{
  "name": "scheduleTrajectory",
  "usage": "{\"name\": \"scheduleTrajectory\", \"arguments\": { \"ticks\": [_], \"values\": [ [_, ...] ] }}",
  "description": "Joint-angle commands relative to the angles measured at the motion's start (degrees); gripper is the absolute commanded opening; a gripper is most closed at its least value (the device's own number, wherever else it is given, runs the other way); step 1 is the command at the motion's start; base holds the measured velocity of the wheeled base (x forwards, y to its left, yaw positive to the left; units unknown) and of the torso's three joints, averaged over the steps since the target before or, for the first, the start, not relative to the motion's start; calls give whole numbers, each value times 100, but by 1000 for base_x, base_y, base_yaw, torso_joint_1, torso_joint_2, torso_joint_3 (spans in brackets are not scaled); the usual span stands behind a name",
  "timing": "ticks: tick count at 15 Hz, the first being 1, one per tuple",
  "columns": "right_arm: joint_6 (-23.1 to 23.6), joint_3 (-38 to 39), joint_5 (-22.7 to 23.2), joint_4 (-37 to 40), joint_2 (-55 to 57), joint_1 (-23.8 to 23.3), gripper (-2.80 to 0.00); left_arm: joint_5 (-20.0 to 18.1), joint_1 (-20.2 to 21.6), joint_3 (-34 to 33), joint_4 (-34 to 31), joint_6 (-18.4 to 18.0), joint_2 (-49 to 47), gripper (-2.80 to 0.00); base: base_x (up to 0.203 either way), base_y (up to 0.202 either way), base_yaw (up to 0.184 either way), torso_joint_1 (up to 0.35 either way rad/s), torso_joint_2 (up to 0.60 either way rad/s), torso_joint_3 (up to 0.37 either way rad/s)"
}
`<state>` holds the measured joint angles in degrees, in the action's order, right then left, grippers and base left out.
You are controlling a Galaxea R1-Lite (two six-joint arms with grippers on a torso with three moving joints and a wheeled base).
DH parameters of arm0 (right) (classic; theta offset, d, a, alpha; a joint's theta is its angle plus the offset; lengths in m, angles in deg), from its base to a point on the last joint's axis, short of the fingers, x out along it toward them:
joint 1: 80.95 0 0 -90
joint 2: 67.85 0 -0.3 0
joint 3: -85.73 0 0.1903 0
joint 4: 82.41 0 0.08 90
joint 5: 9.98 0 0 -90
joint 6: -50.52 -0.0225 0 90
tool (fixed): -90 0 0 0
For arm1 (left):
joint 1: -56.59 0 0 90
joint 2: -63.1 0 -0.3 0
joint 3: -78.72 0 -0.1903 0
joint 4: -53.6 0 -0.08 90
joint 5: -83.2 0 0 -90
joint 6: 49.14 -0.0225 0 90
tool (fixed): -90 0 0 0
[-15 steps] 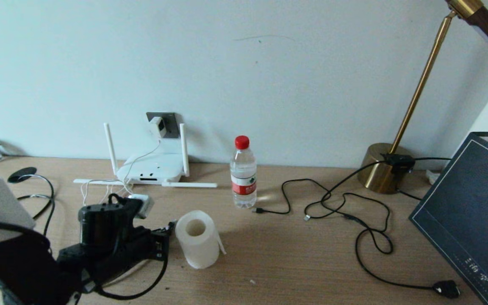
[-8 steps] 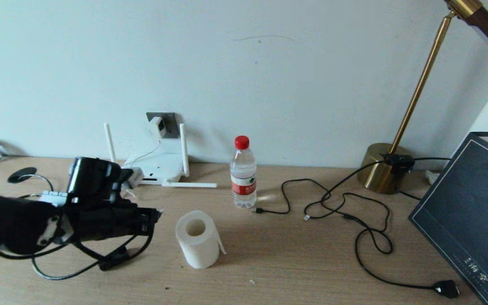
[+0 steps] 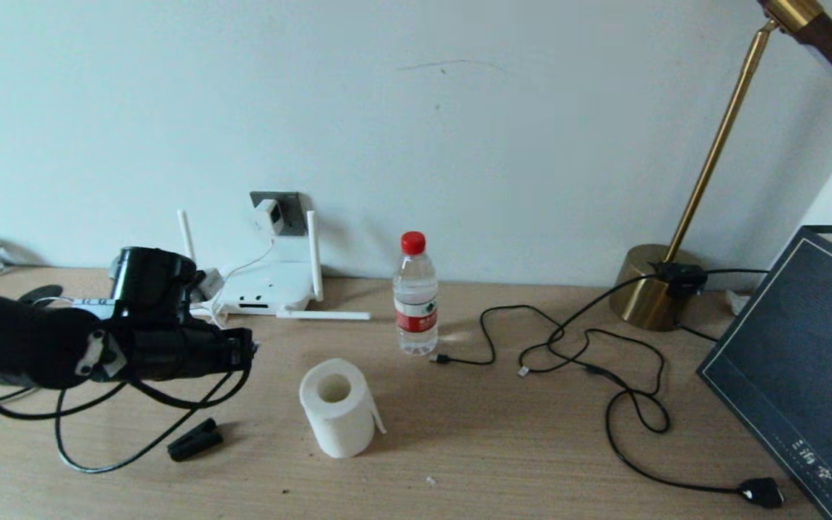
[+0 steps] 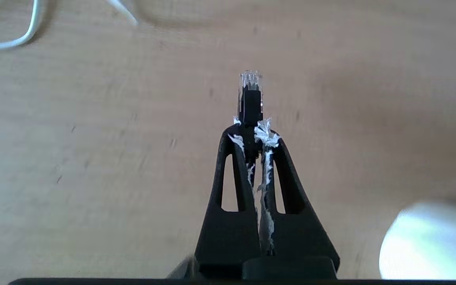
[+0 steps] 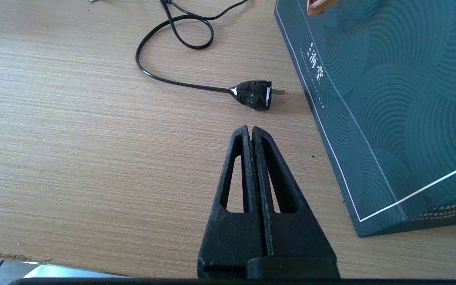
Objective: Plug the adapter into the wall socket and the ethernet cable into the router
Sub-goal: Plug cable into router interface
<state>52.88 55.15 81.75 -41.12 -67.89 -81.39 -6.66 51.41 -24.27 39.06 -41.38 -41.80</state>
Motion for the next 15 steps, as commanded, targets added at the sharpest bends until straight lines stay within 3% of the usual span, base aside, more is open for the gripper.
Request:
{"name": "scheduleTrajectory", "arguments": {
  "ticks": [1, 3, 12, 15],
  "values": [
    [7, 1, 3, 9, 5, 4, -280, 31, 53, 61, 335, 61, -338, -280, 0, 0, 0, 0, 0, 0],
    [1, 1, 3, 9, 5, 0, -280, 54, 174, 144, 679, 51, -549, -280, 0, 0, 0, 0, 0, 0],
    [10, 1, 3, 9, 5, 0, -280, 88, 460, 356, 735, -103, -646, -280, 0, 0, 0, 0, 0, 0],
    [1, 1, 3, 9, 5, 0, -280, 83, 509, 385, 1068, -133, -707, -280, 0, 0, 0, 0, 0, 0]
  ]
}}
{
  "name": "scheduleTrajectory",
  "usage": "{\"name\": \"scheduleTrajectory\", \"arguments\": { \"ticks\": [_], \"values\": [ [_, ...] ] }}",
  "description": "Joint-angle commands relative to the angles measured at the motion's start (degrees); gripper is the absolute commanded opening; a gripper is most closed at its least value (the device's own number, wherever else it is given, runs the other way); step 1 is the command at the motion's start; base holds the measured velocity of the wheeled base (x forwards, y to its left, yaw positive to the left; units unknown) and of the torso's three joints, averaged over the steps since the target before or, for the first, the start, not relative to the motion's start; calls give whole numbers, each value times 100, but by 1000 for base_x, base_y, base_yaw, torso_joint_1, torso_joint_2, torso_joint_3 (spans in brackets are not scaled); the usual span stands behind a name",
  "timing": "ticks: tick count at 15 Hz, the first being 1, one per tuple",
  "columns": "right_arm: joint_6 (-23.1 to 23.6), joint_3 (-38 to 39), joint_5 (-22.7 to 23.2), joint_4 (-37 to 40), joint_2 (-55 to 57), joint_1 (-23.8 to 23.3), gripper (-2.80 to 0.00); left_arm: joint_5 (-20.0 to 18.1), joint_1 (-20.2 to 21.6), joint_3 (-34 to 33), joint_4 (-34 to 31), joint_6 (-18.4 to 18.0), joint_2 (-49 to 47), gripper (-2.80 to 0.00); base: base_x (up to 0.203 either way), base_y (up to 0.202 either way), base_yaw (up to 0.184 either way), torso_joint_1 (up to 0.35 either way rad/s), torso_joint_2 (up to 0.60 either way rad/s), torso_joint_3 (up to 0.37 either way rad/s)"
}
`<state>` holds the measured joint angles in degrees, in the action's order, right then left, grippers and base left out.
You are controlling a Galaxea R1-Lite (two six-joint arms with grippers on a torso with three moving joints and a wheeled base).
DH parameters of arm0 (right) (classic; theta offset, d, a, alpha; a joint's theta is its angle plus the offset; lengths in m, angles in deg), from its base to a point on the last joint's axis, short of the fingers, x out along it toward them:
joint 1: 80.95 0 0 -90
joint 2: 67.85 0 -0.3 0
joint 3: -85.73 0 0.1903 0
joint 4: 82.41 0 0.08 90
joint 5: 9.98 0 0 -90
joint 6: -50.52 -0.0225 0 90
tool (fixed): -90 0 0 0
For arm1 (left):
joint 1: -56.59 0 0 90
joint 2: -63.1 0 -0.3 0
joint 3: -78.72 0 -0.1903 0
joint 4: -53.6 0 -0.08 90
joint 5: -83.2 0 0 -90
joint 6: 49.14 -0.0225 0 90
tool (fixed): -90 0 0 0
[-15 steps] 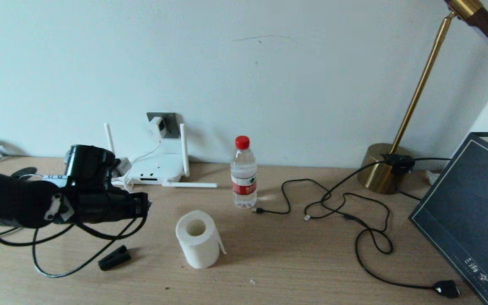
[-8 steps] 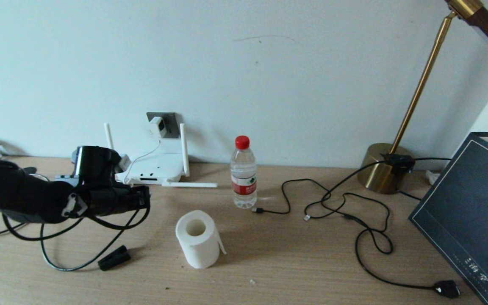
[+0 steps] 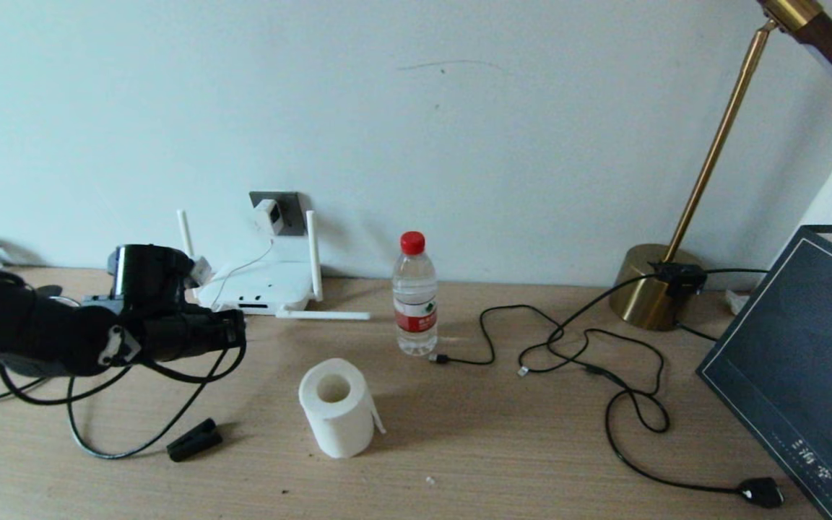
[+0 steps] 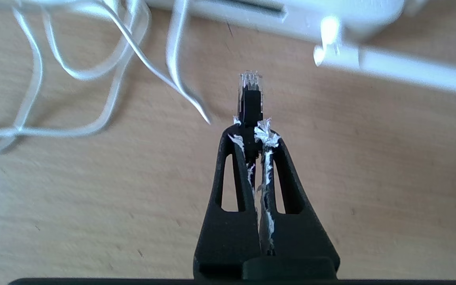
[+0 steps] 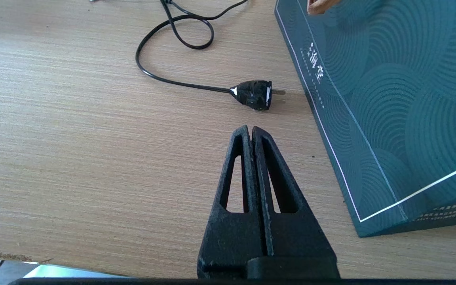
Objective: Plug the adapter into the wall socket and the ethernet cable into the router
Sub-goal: Plug cable into router interface
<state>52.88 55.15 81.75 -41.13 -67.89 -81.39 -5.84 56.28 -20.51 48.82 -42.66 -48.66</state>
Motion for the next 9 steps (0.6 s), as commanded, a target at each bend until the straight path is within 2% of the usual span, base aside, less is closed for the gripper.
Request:
{"name": "scheduleTrajectory", "arguments": {
  "ticks": [1, 7, 9],
  "values": [
    [9, 1, 3, 10, 5, 0, -280, 1, 22, 8, 110, -6, -31, -280, 0, 0, 0, 0, 0, 0],
    [6, 1, 3, 10, 5, 0, -280, 1, 22, 105, 110, -26, -66, -280, 0, 0, 0, 0, 0, 0],
    [3, 1, 3, 10, 5, 0, -280, 1, 22, 114, 110, -198, -44, -280, 0, 0, 0, 0, 0, 0]
  ]
}}
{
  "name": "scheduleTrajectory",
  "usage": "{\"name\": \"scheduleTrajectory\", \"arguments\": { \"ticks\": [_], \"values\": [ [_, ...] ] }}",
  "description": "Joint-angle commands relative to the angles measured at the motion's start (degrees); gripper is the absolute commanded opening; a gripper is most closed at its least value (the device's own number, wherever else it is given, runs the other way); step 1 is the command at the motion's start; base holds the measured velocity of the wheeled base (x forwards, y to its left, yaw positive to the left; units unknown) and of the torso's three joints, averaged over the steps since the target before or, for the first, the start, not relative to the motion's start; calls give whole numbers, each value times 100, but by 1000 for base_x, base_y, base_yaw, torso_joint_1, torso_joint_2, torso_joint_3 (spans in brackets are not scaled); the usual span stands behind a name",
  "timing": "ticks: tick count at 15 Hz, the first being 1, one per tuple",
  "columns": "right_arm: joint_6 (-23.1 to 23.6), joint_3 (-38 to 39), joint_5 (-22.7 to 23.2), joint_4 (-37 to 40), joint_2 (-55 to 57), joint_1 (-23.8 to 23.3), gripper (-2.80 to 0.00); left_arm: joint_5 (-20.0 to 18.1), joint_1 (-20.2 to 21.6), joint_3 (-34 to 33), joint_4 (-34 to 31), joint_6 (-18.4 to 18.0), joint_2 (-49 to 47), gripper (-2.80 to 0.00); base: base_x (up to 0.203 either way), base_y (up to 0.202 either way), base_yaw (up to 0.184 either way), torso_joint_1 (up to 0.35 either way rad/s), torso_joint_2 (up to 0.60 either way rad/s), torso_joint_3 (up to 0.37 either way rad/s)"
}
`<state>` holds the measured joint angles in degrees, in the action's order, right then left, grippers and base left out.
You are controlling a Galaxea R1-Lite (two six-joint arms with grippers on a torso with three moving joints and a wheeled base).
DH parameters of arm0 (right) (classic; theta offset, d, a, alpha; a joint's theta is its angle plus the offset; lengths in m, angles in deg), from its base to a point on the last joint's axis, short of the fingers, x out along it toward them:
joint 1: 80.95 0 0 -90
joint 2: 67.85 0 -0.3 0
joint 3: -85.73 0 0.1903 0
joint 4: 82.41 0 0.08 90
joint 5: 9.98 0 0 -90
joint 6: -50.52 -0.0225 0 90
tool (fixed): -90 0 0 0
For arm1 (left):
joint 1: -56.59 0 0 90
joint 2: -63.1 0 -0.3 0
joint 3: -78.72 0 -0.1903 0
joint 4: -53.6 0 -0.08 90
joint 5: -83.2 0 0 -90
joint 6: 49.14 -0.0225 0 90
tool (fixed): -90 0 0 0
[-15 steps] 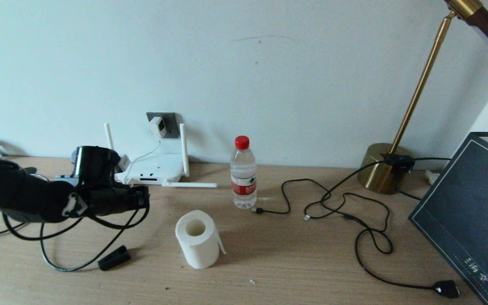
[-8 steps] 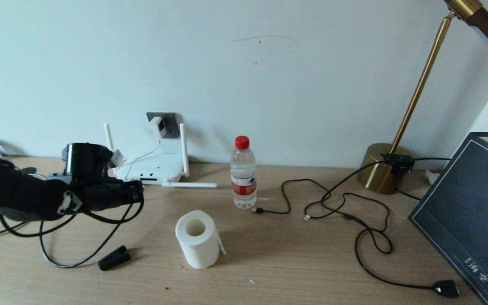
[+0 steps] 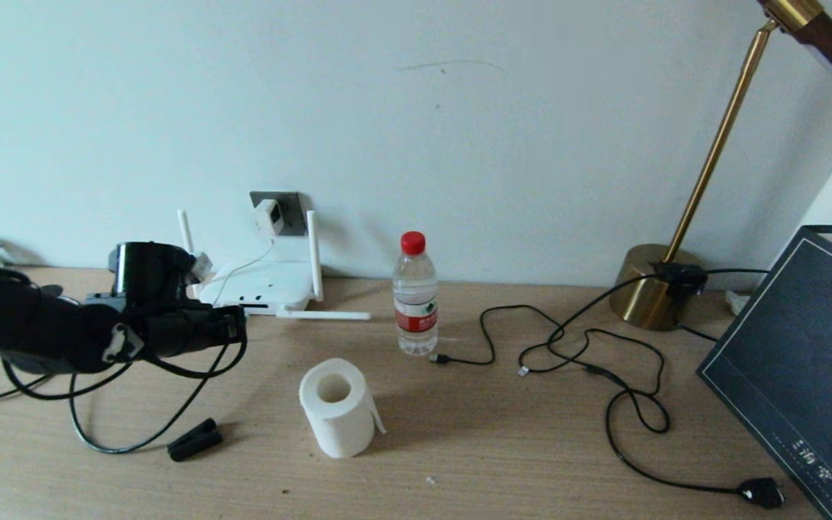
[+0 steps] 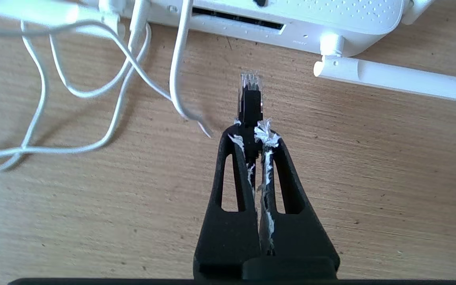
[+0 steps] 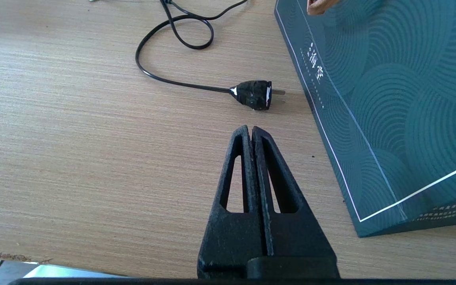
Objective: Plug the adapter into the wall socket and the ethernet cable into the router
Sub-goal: Plug cable into router interface
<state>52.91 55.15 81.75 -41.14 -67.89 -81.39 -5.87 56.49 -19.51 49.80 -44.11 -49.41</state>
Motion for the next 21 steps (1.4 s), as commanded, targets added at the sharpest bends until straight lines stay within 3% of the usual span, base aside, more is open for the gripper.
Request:
{"name": "scheduleTrajectory", "arguments": {
  "ticks": [1, 4, 21],
  "values": [
    [7, 1, 3, 11, 5, 0, -280, 4, 1, 28, 5, -77, 45, -280, 0, 0, 0, 0, 0, 0],
    [0, 1, 3, 11, 5, 0, -280, -68, 1, 175, -49, -260, 4, -280, 0, 0, 0, 0, 0, 0],
    [-2, 1, 3, 11, 5, 0, -280, -84, 1, 689, 12, -266, -657, -280, 0, 0, 0, 0, 0, 0]
  ]
}}
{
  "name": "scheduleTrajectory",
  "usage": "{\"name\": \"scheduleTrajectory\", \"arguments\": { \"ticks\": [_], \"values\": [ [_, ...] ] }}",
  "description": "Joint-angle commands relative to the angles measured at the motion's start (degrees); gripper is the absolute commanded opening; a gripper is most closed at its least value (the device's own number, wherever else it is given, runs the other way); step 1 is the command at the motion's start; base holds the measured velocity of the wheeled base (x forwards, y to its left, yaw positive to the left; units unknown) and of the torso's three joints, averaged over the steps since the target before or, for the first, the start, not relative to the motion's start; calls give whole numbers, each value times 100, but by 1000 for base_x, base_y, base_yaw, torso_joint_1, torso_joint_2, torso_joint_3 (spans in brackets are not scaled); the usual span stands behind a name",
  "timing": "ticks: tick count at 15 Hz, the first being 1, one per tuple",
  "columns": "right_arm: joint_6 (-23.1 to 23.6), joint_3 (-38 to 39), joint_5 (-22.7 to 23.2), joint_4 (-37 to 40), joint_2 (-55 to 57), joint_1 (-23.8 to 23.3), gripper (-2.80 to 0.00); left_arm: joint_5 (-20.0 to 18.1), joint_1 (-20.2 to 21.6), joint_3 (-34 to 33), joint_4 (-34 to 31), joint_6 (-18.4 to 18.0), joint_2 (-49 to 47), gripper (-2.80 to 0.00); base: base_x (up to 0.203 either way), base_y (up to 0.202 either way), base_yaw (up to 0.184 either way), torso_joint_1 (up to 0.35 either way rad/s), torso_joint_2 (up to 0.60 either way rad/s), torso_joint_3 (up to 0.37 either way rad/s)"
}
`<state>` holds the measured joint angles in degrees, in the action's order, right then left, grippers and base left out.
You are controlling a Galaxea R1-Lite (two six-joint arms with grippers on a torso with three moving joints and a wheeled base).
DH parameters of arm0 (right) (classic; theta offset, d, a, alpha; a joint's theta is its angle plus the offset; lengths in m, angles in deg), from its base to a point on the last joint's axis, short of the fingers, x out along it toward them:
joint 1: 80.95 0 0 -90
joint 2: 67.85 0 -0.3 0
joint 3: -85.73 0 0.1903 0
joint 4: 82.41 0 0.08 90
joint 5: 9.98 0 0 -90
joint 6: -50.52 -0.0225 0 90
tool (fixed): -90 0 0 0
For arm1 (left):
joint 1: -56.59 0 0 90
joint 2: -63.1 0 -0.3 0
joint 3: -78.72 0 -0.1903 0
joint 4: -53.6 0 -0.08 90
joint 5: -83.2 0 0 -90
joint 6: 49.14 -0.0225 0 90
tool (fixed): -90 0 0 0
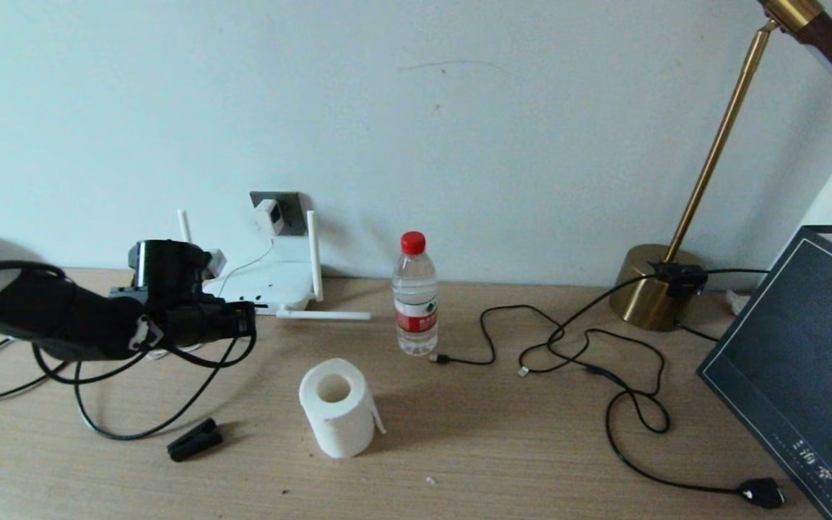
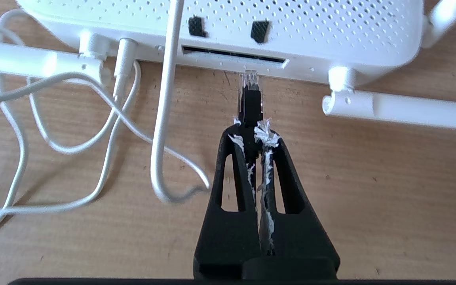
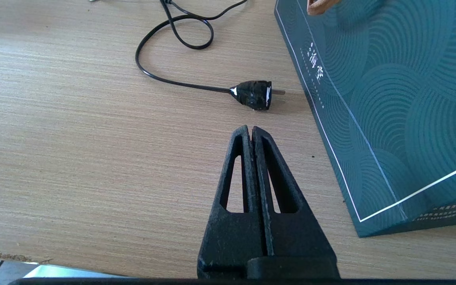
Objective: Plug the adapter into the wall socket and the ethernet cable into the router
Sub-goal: Plug cable into router interface
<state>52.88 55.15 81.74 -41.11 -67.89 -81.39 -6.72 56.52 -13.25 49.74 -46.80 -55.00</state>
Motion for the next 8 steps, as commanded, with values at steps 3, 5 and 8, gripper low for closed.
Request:
{"name": "scheduleTrajectory", "arguments": {
  "ticks": [3, 5, 8],
  "values": [
    [6, 1, 3, 9, 5, 0, -280, 1, -14, 147, 18, 3, -134, -280, 0, 0, 0, 0, 0, 0],
    [2, 1, 3, 9, 5, 8, -280, 1, -44, 222, 12, 3, -134, -280, 0, 0, 0, 0, 0, 0],
    [4, 1, 3, 9, 5, 0, -280, 1, -45, 267, 1, -5, -143, -280, 0, 0, 0, 0, 0, 0]
  ]
}}
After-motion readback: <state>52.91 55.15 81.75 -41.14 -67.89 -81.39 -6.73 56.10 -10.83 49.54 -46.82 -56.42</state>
